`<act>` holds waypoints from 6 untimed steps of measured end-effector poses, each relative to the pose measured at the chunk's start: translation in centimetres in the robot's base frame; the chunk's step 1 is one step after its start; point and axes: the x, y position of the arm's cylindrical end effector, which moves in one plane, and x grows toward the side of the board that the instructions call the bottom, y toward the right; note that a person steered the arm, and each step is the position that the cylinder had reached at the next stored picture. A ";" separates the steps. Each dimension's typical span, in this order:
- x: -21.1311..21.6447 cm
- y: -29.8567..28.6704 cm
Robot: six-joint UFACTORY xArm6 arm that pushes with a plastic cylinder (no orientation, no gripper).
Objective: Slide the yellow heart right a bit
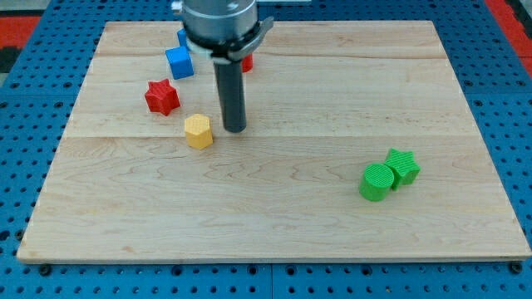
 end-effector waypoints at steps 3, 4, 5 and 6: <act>-1.7 -4.2; -3.3 -4.9; -3.8 -0.9; -3.8 0.1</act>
